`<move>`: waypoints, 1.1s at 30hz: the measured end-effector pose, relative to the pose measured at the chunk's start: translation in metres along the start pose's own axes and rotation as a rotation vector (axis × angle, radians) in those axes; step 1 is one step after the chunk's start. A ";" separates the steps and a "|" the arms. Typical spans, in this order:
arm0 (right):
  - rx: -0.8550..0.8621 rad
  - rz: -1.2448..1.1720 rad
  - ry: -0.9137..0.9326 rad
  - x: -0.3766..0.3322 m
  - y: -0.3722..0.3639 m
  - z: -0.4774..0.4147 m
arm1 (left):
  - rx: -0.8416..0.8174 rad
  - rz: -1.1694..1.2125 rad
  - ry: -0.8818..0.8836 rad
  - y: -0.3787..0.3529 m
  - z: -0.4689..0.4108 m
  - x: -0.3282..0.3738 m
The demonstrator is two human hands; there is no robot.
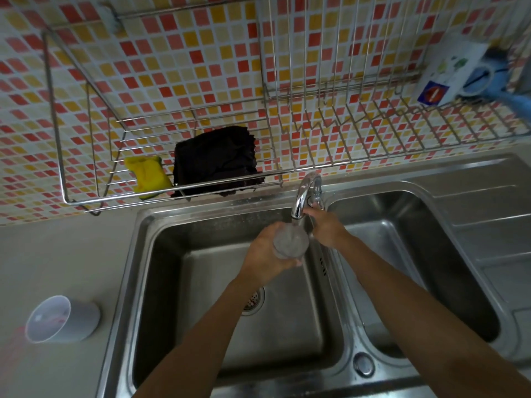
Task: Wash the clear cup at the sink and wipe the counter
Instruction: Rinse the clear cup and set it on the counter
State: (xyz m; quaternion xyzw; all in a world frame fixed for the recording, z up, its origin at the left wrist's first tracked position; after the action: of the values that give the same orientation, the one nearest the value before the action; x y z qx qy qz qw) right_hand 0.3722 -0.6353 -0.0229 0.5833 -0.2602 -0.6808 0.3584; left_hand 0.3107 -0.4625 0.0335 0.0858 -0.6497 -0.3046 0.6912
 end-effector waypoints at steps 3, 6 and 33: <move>0.038 -0.042 0.001 -0.003 0.002 -0.001 | 0.039 0.022 -0.004 0.003 0.001 0.001; 0.136 -0.292 -0.089 0.000 0.010 -0.002 | 0.055 0.029 -0.001 0.003 0.001 -0.001; 0.446 -0.526 -0.296 0.000 0.036 0.044 | 0.095 0.101 -0.016 0.031 0.041 -0.002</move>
State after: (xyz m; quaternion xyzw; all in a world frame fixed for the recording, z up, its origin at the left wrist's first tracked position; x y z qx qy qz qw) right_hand 0.3355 -0.6599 0.0129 0.5893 -0.2926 -0.7531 -0.0062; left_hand 0.2811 -0.4257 0.0537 0.0833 -0.6726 -0.2388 0.6954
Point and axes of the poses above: each hand's wrist, its own z-axis away from the middle knuckle, its own y-axis out of the back of the hand, x = y × z, the point moved 8 cm from there along -z, towards the middle knuckle, and after that the axes turned 1 degree about z, right-handed, at the moved point
